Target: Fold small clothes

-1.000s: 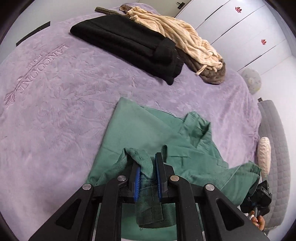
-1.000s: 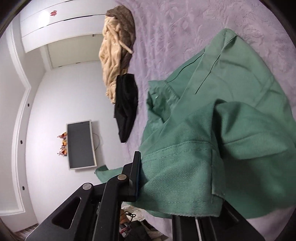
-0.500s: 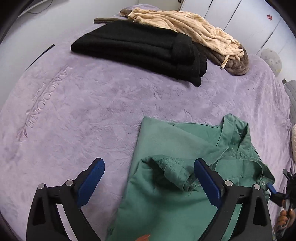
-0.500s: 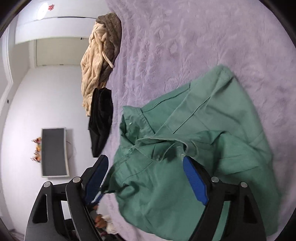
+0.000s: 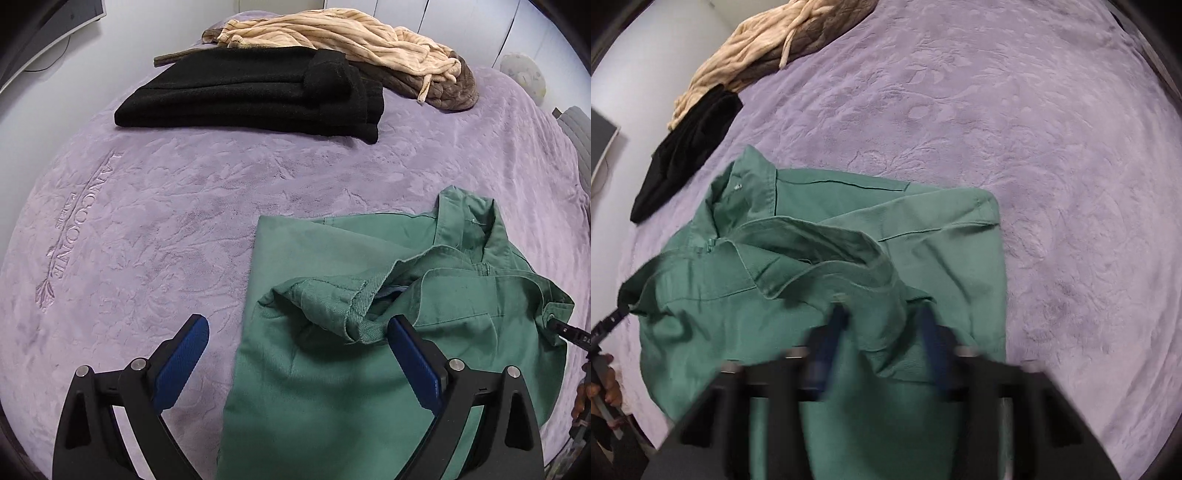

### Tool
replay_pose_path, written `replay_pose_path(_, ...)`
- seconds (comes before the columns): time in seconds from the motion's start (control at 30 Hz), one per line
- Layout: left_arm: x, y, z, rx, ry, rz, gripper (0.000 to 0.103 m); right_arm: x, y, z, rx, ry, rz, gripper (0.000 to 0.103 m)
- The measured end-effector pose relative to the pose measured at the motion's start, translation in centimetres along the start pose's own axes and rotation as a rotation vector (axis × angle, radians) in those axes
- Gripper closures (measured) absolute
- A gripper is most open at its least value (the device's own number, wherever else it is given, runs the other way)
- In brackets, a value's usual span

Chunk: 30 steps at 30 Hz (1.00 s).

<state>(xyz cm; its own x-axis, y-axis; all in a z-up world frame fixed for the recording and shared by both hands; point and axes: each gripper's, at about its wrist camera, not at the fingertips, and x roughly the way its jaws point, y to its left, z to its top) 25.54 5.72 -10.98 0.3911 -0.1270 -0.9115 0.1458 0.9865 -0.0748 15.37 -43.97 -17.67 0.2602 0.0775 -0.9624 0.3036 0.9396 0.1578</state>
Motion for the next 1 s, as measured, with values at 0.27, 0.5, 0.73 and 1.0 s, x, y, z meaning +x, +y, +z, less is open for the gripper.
replay_pose_path(0.27,-1.2,1.0,2.4,-0.044,-0.070,0.095,0.005,-2.7,-5.0,4.1,0.235,-0.119,-0.002,0.086)
replay_pose_path(0.5,-2.9,1.3,1.9,0.008,-0.094,0.106,0.005,-3.4,-3.7,1.5,0.116,-0.094,0.059,0.022)
replay_pose_path(0.73,0.6,-1.4,0.5,0.069,-0.017,0.094,0.005,1.9,-3.5,2.1,0.101,0.024,0.007,0.080)
replay_pose_path(1.0,6.0,-4.0,1.1,0.109,-0.026,0.211,0.005,0.2,-2.6,3.0,0.053,-0.087,-0.007,0.097)
